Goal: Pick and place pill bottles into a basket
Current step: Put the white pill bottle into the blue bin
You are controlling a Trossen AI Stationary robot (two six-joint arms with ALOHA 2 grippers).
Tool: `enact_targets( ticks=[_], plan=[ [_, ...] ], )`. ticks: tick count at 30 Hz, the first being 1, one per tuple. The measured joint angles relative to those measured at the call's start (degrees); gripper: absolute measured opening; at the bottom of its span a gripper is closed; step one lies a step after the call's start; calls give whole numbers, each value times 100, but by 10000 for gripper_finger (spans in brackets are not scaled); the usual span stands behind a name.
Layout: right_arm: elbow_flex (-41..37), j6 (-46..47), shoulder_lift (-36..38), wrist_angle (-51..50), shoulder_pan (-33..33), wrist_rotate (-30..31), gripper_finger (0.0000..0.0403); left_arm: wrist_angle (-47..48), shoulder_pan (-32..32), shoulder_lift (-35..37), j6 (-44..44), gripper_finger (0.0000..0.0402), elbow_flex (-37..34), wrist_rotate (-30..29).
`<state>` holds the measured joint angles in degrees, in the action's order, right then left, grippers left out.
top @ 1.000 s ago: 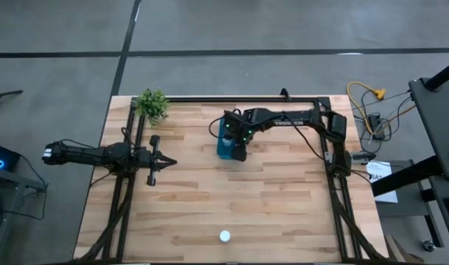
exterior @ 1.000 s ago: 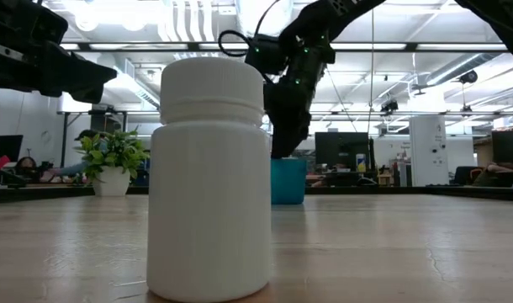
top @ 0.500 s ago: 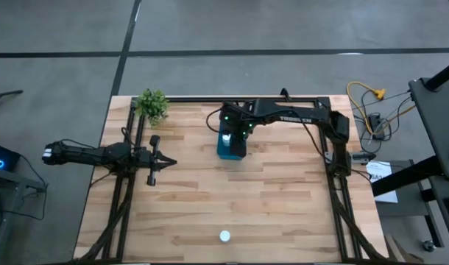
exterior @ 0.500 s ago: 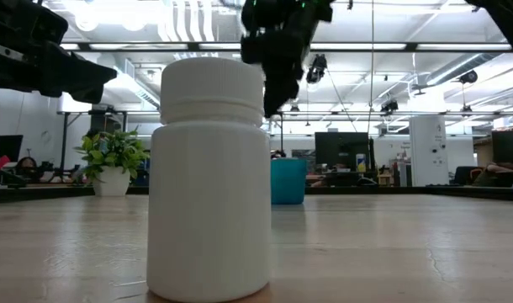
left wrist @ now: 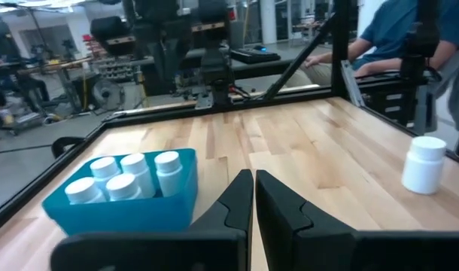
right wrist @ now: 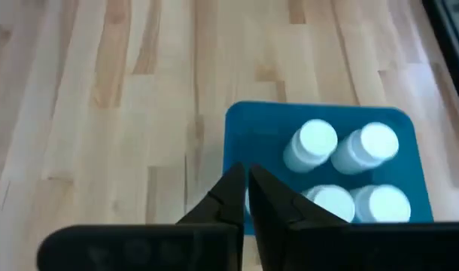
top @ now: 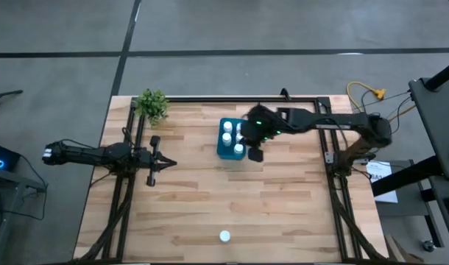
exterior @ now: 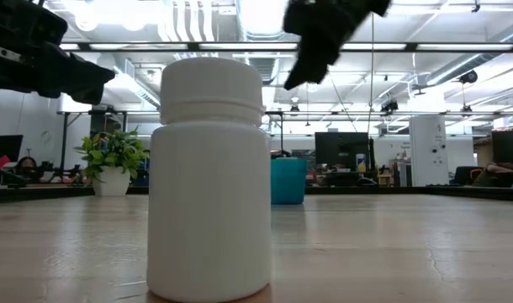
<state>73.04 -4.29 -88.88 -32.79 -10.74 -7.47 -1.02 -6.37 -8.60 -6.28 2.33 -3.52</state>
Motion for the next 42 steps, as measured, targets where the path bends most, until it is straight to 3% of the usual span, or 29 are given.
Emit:
enact_targets(
  ticks=[10, 16, 19, 24, 31, 42],
  plan=[
    [-2974, 414, 1920, 3163, -27, -71, 8, -195, -4, -111, -9, 1, 112, 24],
    [-4153, 460, 2623, 4445, -25, -1057, 9, -197, 0, -167, -6, 1, 160, 220],
    [-4639, 653, 3015, 4832, -29, -1127, 9, -218, -1, -275, 0, 1, 160, 450],
    [-5228, 801, 3866, 5200, -27, -1123, 9, -515, 0, -443, -4, 1, 160, 451],
    [-5541, 990, 5210, 4960, -27, -1105, 8, -511, 0, -615, 0, 1, 164, 449],
    [-6084, 968, 6482, 4652, -27, -1097, 8, -610, 0, -892, 9, 1, 339, 510]
  ],
)
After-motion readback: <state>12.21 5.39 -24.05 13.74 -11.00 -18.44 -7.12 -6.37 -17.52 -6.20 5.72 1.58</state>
